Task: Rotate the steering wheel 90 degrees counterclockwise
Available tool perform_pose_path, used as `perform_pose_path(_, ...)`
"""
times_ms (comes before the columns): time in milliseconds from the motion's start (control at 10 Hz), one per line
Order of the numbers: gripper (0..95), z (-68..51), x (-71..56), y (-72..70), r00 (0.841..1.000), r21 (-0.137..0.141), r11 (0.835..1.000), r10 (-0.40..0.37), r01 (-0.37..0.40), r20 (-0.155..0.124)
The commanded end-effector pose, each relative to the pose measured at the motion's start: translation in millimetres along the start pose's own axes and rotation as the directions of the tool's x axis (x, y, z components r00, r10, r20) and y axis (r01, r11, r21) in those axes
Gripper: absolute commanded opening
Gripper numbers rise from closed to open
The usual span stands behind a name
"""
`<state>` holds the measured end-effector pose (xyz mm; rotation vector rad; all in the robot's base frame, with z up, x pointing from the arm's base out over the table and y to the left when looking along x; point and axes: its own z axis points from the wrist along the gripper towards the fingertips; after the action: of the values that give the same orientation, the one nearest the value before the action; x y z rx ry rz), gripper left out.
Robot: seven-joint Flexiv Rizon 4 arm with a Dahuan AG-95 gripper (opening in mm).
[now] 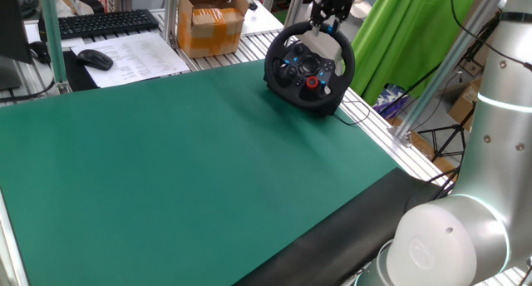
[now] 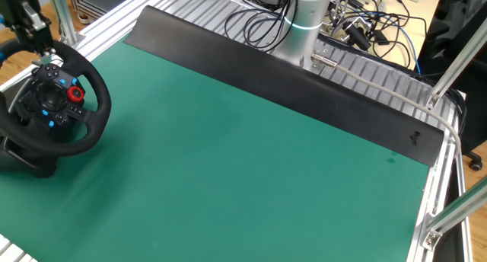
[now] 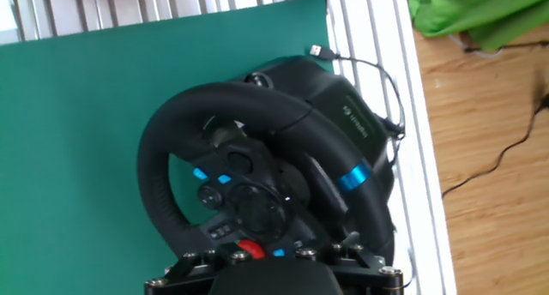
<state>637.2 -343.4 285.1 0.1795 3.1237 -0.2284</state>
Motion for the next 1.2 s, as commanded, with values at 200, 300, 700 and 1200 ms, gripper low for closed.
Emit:
perform_pose_path(200, 57.0, -2.5, -9.8, -19.2, 0.998, -0.001, 0.998, -0.061, 0.061, -0.002)
perform_pose_path(300, 57.0, -3.8, -11.5, -25.7, 0.997, -0.001, 0.997, -0.078, 0.078, -0.001)
perform_pose_path(700, 57.0, 2.8, -20.9, -56.2, 0.989, -0.005, 0.989, -0.148, 0.148, 0.013)
perform_pose_path(1200, 57.0, 17.3, -28.1, -72.4, 0.985, -0.024, 0.986, -0.163, 0.164, 0.051)
